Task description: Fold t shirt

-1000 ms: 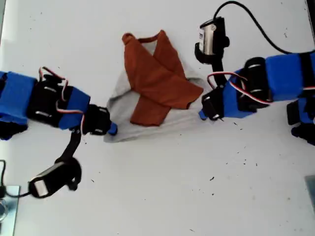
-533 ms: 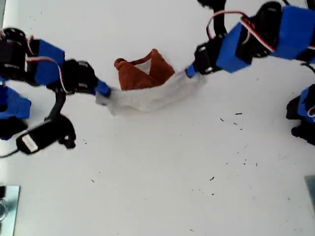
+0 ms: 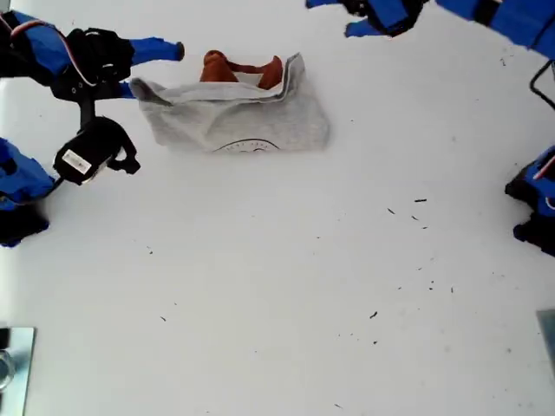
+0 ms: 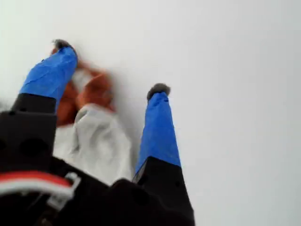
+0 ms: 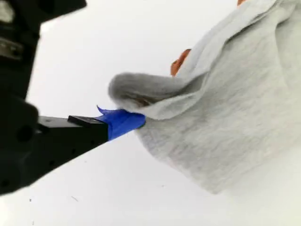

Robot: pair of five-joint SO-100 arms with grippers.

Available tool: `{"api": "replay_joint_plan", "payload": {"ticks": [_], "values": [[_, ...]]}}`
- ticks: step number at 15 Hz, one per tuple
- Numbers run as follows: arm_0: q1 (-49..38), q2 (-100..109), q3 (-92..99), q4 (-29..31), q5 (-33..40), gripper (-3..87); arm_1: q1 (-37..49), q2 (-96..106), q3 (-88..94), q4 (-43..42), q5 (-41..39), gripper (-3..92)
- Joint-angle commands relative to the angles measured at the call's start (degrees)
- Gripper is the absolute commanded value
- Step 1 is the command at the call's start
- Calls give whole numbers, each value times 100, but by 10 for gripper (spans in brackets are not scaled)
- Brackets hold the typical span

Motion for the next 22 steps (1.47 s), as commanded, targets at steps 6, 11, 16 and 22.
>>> {"api": "replay_joint_plan", "payload": {"ticks": [6,11,16,22], "values": [[-97,1608,378,-53,870,152,554,5484,4087,1099,-1424,144],[2215,6759,3586,387,-1028,-2,-1424,8965,7787,712,-308,38],[3586,7181,5247,193,-1406,8,-2435,11558,10371,1802,967,42],[4676,7198,5247,185,-729,83,-2171,11531,10441,1705,-2725,39]]}}
